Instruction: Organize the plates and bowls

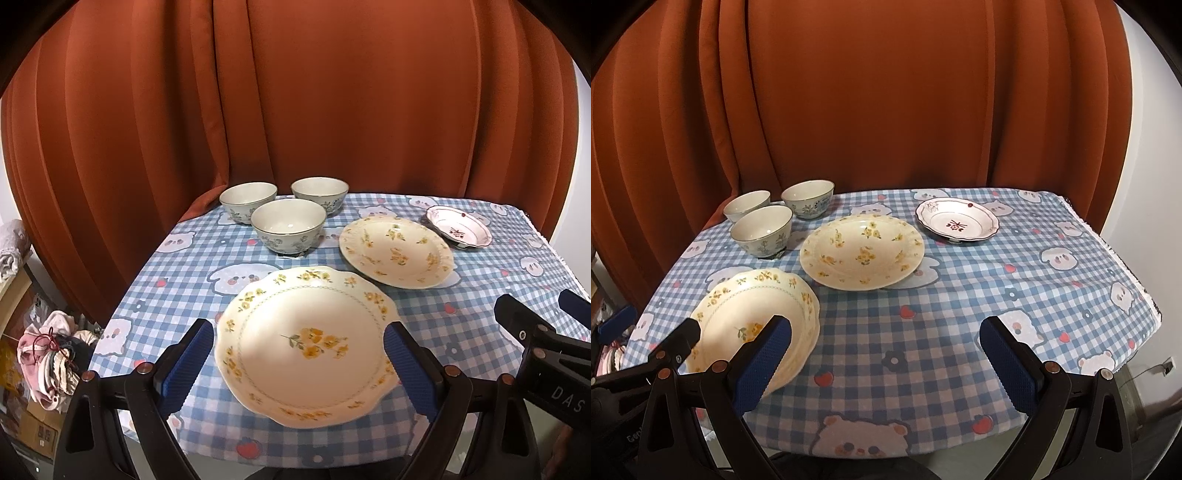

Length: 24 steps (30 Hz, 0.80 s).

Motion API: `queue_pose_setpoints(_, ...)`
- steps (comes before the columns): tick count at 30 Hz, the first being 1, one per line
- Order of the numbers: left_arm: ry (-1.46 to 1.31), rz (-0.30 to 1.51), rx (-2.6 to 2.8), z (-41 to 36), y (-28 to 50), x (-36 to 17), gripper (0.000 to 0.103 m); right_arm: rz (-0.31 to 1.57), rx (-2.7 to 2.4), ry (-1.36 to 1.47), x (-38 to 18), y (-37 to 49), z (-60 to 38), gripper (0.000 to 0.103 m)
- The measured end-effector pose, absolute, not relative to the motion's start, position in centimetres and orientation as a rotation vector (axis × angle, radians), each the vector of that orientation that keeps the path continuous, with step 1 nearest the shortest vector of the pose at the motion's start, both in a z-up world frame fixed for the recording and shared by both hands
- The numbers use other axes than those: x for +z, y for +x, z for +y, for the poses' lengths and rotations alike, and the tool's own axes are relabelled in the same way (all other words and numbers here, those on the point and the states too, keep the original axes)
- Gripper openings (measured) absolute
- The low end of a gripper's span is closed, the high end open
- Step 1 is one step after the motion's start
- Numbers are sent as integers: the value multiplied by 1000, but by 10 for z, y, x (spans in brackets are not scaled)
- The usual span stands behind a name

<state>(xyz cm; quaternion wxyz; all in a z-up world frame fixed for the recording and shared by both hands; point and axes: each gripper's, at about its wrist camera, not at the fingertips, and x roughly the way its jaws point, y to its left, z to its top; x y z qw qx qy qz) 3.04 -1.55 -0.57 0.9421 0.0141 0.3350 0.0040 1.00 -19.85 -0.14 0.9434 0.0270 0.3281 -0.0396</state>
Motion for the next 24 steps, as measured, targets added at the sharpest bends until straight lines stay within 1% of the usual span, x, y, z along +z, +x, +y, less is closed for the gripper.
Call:
queue_pose_setpoints(8,30,764,35,15,66,-18,94,758,-59,50,-11,51,-165,103)
queue_pose_setpoints(14,35,860,47,37,98,-38,93,841,-46,46,-29,85,-139,102)
queue_pose_setpoints(19,49,939,18,45,118,-59,84,923,-40,48,-53,109,-122,99)
queue_pose_setpoints(24,67,1018,9,50,137,-82,83,1002,-45,48,-76,127,-109,94)
